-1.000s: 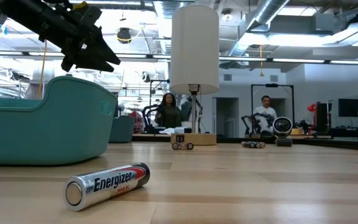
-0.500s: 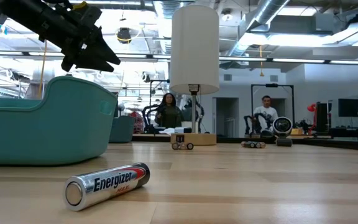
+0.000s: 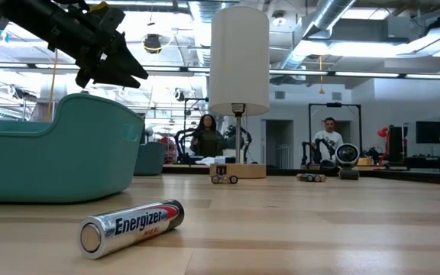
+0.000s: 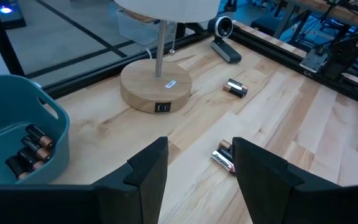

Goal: Sort batteries
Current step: Put the black battery into the blue bin

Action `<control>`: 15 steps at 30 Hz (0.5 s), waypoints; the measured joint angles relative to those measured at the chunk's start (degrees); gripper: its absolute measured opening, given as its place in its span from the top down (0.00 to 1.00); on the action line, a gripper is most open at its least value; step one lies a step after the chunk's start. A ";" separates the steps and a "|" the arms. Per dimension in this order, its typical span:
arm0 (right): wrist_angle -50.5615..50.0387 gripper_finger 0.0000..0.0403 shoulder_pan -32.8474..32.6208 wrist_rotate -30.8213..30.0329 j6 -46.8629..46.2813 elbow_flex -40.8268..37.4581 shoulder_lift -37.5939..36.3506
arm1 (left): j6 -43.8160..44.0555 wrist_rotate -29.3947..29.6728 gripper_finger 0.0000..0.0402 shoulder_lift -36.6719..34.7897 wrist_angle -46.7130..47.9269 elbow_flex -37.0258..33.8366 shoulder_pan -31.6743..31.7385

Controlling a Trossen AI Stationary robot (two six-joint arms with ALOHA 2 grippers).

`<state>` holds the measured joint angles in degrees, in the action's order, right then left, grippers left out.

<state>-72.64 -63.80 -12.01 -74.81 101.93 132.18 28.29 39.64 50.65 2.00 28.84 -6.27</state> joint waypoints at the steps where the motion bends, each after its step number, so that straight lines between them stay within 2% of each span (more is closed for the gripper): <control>1: -0.08 0.71 0.30 0.15 0.90 0.00 0.00 | 0.00 0.00 0.57 0.00 0.00 0.01 0.00; 15: -2.81 0.71 6.25 -0.56 13.85 -0.22 0.13 | -0.24 0.00 0.57 0.00 0.00 0.00 -0.01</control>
<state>-75.45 -57.56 -12.57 -60.95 101.71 132.31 28.05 39.64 50.65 2.00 28.84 -6.28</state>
